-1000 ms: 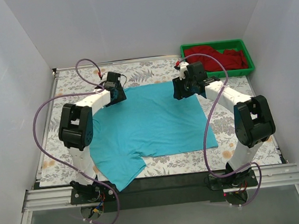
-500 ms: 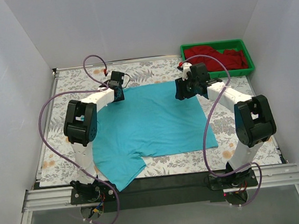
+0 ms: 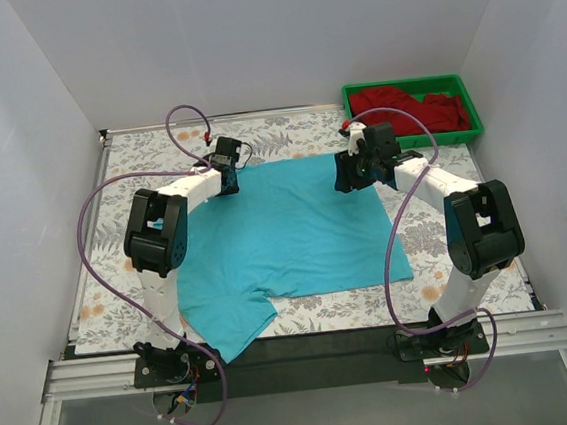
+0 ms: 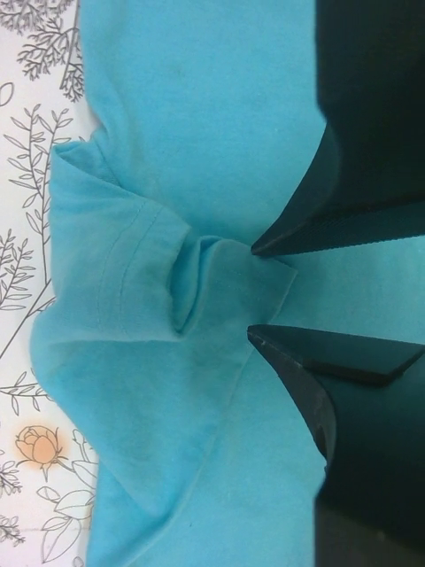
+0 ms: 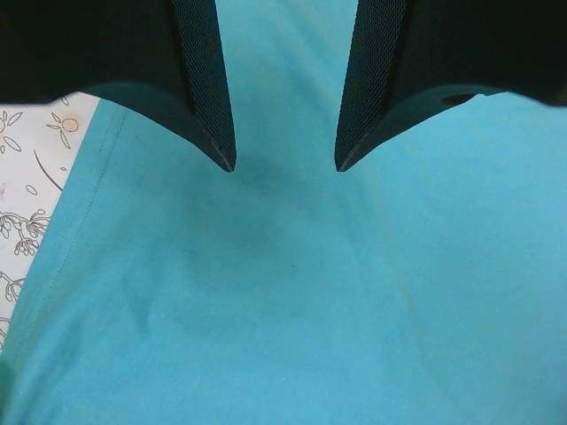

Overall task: Fold and stack the t-shirts
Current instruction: Flatten the tshirt out

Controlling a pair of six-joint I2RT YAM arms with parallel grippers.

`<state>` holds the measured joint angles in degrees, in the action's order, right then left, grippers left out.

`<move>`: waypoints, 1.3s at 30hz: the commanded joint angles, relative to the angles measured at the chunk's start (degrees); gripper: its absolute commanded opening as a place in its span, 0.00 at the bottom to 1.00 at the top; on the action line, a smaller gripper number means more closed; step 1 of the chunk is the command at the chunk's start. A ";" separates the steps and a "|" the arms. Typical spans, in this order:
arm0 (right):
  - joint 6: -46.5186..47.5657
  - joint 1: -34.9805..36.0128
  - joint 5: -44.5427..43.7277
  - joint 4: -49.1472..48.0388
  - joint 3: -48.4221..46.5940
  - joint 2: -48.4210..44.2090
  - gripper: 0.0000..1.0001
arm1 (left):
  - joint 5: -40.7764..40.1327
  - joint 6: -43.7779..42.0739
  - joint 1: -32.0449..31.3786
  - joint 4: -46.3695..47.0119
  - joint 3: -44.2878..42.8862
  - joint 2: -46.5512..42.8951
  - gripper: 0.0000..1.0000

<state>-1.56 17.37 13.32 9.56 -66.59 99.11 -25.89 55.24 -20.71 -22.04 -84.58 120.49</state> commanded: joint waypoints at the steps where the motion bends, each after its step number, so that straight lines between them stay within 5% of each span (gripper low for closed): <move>1: -0.55 -0.23 1.18 -2.09 0.76 -0.41 0.47 | -0.65 -0.75 -0.21 0.07 -1.38 -0.78 0.34; 6: -0.72 -0.23 1.71 -2.44 1.11 -0.06 0.48 | -1.62 -1.54 -0.12 0.07 -1.73 -0.69 0.11; 11: -0.72 -0.31 1.62 -2.62 1.28 0.03 0.48 | -2.32 -2.24 -0.21 0.07 -1.91 -0.17 0.00; 26: -1.16 -0.31 -2.24 -2.53 0.32 1.17 0.47 | -9.35 -8.39 3.65 1.39 -7.97 -3.50 0.00; 39: 4.90 -2.34 -11.65 -2.44 -15.58 10.92 0.46 | -9.00 -13.31 9.19 9.72 -14.21 0.62 0.00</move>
<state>0.36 15.84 5.13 8.82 -77.25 107.83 -33.98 44.60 -11.68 -17.50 -95.70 120.64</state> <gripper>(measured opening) 0.466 0.013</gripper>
